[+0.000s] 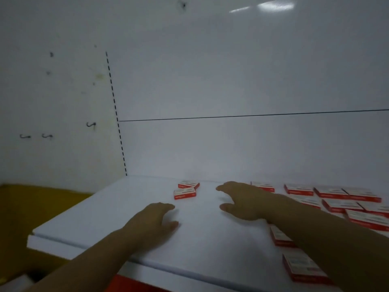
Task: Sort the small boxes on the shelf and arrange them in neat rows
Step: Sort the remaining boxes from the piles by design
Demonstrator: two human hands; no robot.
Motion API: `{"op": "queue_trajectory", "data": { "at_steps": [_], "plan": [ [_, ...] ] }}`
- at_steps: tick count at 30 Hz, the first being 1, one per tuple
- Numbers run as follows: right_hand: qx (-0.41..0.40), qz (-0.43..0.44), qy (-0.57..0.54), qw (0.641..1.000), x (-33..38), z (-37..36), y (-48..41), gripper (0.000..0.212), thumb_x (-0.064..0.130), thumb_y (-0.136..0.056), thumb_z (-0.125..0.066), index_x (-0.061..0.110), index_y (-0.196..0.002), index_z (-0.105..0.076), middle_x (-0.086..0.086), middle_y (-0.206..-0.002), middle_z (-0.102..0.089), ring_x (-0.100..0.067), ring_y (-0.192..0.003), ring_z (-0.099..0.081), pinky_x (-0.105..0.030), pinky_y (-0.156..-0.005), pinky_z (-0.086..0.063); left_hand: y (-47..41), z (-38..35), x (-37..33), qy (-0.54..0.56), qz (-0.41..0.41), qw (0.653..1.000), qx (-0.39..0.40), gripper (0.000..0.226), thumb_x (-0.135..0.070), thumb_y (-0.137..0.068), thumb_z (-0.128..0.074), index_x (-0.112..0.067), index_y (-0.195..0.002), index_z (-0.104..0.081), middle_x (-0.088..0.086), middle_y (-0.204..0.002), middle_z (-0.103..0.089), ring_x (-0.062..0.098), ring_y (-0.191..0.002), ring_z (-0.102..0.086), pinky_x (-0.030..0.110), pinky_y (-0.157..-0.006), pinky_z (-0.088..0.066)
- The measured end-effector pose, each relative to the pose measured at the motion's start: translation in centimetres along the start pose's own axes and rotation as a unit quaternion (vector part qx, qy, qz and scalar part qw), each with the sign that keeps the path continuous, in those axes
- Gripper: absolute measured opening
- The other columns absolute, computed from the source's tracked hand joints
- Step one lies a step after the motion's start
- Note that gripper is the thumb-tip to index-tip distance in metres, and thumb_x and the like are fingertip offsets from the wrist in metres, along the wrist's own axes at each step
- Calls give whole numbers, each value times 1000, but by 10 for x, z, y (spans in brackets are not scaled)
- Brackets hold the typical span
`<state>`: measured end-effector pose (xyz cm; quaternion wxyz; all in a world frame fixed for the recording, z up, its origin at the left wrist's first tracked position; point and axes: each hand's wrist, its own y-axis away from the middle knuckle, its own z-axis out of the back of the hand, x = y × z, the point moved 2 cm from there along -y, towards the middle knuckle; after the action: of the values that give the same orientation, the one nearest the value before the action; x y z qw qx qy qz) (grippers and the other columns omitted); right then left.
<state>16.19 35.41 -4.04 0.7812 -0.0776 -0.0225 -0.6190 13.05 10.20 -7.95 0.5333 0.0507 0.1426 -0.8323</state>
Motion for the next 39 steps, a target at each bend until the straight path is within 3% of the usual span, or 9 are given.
{"op": "queue_trajectory", "data": {
  "at_steps": [6, 12, 15, 20, 22, 24, 27, 33, 39],
  "plan": [
    [28, 12, 10, 999, -15, 0, -91, 52, 31, -96, -42, 29, -144, -24, -1, -152, -28, -21, -138, -26, -35, -113, -20, -55, 8, 23, -4, -11, 999, -49, 53, -50, -83, -56, -34, -131, -41, -14, -136, -43, 4, -123, -38, 19, -100, -29],
    [67, 13, 4, 998, -13, -19, -146, 53, 23, -94, -47, 33, -142, -28, 0, -150, -33, -21, -136, -29, -36, -111, -22, -98, -3, 28, 22, -65, 997, -23, 51, -49, -79, -60, -34, -126, -47, -12, -129, -48, 6, -114, -44, 21, -94, -36],
    [41, 5, -33, 999, -9, -25, -161, 49, 15, -91, -48, 31, -137, -39, 0, -143, -42, -19, -129, -38, -35, -108, -29, -121, -5, 30, 36, -95, 995, -20, 49, -55, -75, -59, -37, -120, -53, -12, -121, -56, 7, -103, -53, 21, -84, -42],
    [-17, -52, -104, 993, -2, -30, -171, 49, 11, -86, -53, 21, -133, -44, -2, -137, -48, -17, -121, -46, -28, -99, -36, -150, -13, 39, 29, -118, 993, 9, 50, -52, -73, -65, -28, -116, -59, -4, -110, -60, 10, -92, -54, 18, -75, -38],
    [-13, -79, -127, 989, -2, -36, -174, 45, 14, -83, -59, 15, -127, -49, -4, -130, -53, -19, -114, -52, -29, -96, -41, -154, -9, 51, 27, -145, 989, 18, 43, -49, -70, -68, -29, -108, -63, -7, -101, -58, 7, -84, -50, 18, -70, -39],
    [-21, -100, -131, 986, 1, -42, -178, 36, 30, -80, -65, 10, -110, -57, -7, -112, -61, -24, -101, -57, -31, -84, -44, -156, 2, 69, 40, -170, 985, 6, 39, -47, -67, -70, -31, -102, -64, -13, -92, -55, 3, -80, -50, 15, -66, -42],
    [-41, -122, -69, 989, 13, -49, -185, 35, 42, -77, -66, 17, -101, -64, -2, -98, -62, -21, -91, -57, -30, -79, -47, -156, 18, 93, 49, -188, 981, -26, 36, -45, -68, -72, -32, -99, -60, -14, -92, -54, 3, -82, -52, 16, -68, -49],
    [-116, -71, 25, 990, 26, -27, -159, 36, 37, -76, -70, 22, -108, -64, -1, -105, -59, -18, -98, -54, -29, -84, -44, -156, 28, 98, 42, -218, 974, -32, 39, -45, -68, -73, -33, -100, -56, -15, -94, -53, 3, -84, -51, 12, -67, -47],
    [-172, -52, 64, 982, 13, 13, -68, 41, 30, -78, -71, 22, -116, -60, 2, -112, -58, -16, -102, -52, -27, -87, -42, -135, 31, 36, 53, -253, 965, -41, 40, -48, -68, -73, -33, -102, -58, -15, -93, -55, 2, -82, -51, 18, -69, -48]
  ]
}}
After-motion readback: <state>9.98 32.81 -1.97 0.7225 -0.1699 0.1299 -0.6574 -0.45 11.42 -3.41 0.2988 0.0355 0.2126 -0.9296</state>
